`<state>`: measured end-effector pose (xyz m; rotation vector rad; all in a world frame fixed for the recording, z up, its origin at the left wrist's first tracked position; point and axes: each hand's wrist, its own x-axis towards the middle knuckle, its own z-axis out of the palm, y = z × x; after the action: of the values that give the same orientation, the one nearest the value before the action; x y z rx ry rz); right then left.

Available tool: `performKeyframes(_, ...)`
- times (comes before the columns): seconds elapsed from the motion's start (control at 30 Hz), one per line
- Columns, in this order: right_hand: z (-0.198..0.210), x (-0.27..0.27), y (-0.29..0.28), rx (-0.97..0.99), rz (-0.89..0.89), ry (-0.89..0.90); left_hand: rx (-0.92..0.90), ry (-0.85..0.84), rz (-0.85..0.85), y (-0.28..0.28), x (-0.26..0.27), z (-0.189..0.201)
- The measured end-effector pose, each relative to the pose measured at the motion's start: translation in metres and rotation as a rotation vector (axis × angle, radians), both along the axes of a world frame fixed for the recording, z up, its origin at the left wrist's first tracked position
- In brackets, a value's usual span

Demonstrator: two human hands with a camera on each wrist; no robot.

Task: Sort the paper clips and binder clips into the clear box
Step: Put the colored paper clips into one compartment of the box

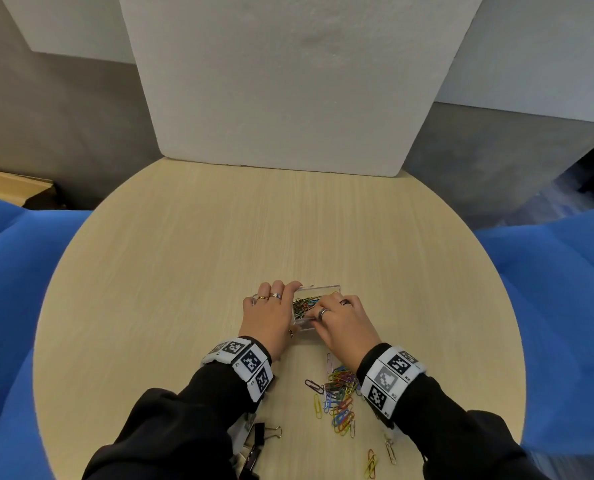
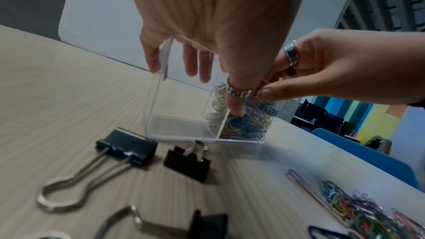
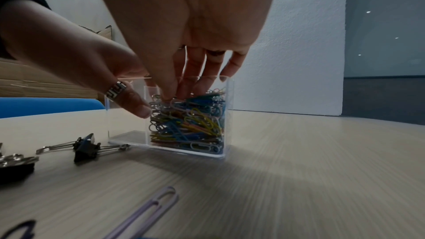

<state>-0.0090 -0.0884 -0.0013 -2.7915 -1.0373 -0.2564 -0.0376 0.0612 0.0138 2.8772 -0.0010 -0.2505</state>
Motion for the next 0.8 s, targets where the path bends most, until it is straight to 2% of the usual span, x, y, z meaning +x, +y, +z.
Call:
performKeyframes(0.27,0.001,0.001,0.0,0.079,-0.013,-0.069,-0.004,-0.012,0.0,0.0,0.0,-0.001)
performKeyframes(0.57,-0.022,-0.004,-0.01,0.046,-0.026,-0.044,0.009,-0.013,0.002,-0.001,0.0,-0.003)
performKeyframes(0.8,-0.013,-0.012,-0.005,0.036,-0.031,-0.093,0.013,-0.017,-0.003,-0.001,0.0,-0.004)
